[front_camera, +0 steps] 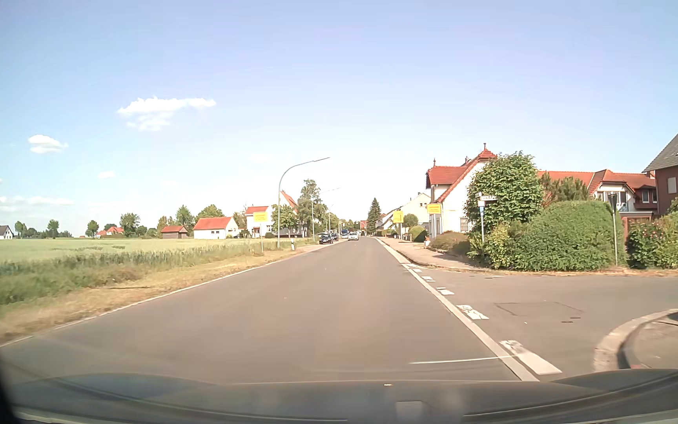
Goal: Follow the waypoints while adhering to traffic rules and regulations
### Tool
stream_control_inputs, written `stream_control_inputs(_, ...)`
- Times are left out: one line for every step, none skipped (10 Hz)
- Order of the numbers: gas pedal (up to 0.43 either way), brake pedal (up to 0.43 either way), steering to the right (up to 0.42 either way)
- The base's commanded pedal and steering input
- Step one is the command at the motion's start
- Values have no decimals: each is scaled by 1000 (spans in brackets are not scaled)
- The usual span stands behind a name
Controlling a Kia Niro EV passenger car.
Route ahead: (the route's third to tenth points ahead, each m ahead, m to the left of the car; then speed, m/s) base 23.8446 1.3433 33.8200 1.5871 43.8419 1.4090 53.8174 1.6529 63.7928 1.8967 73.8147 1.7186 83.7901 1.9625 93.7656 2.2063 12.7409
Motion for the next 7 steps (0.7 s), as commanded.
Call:
stream_control_inputs(157,6,5)
stream_control_inputs(157,6,5)
stream_control_inputs(157,6,5)
stream_control_inputs(157,6,4)
stream_control_inputs(157,6,4)
stream_control_inputs(157,6,4)
stream_control_inputs(157,6,1)
